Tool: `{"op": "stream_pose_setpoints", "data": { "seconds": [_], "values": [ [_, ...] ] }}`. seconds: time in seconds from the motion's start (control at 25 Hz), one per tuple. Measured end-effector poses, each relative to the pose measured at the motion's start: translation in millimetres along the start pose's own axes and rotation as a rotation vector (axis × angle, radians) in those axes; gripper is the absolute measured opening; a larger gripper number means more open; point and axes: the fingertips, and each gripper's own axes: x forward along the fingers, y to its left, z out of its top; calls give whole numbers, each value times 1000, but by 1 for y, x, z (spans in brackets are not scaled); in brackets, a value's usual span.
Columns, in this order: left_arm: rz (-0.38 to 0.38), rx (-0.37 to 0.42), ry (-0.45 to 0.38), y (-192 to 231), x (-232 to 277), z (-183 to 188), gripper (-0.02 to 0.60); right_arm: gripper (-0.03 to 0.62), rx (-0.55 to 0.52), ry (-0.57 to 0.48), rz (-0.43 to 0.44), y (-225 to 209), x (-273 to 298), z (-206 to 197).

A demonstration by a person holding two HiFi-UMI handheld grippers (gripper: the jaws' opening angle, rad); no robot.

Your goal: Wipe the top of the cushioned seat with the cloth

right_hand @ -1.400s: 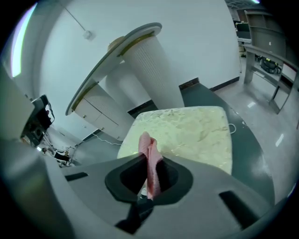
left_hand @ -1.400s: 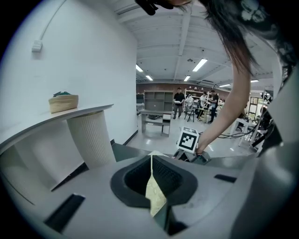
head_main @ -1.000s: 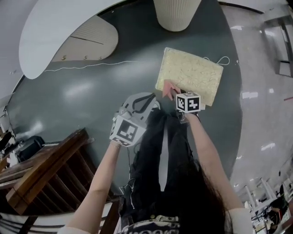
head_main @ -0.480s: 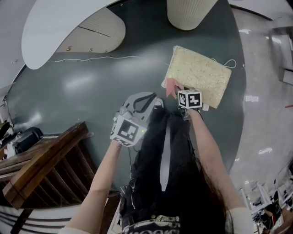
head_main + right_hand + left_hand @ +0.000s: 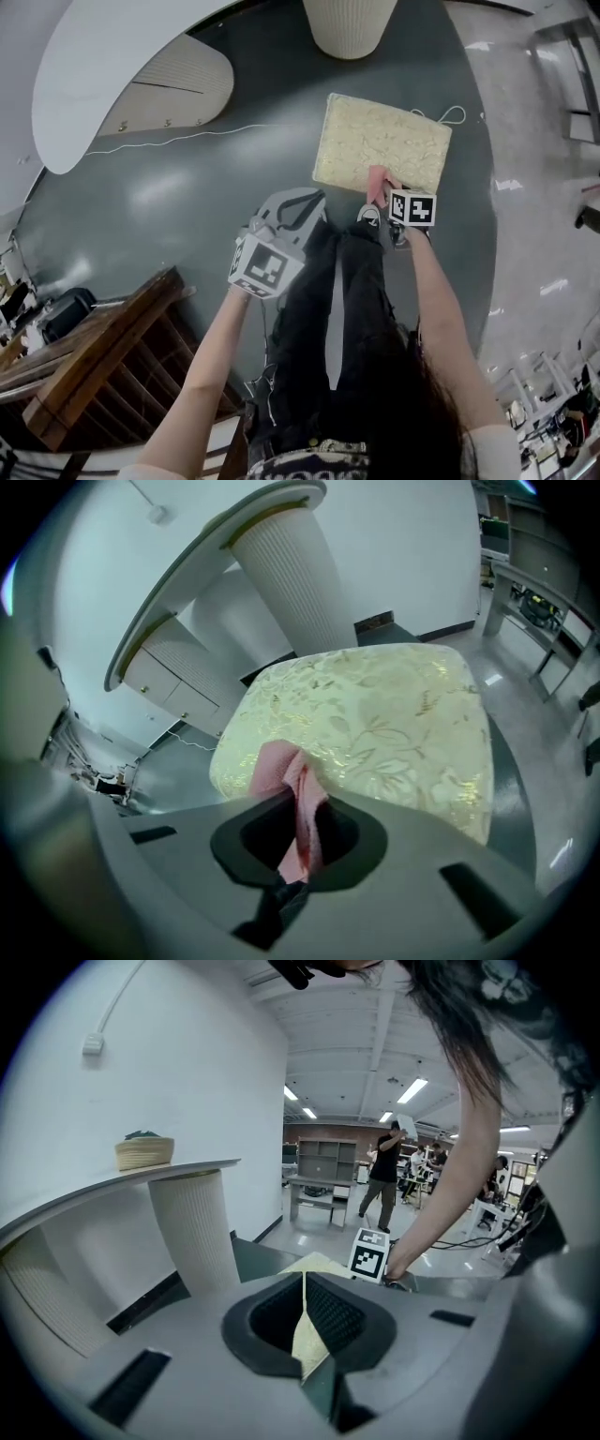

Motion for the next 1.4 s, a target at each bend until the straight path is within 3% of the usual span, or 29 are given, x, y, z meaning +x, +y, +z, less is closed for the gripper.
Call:
{"op": "stream_pose_setpoints", "data": {
  "seconds": [0.44,0.68,1.0,1.4],
  "values": [
    [-131,71,0,-42,45,31,9,11,119,-14,-135,-104,-60,-34],
    [-167,108,-1,-52,53,47,9,11,180,-19,-189,-134,-87,-50],
    [-168,139,-29,-53,40,80,9,11,183,-139,-119,-97,-128,-20],
    [-128,119,-76,-55,-15,115,9,11,86,-304,37,17,-229,38]
  ]
}}
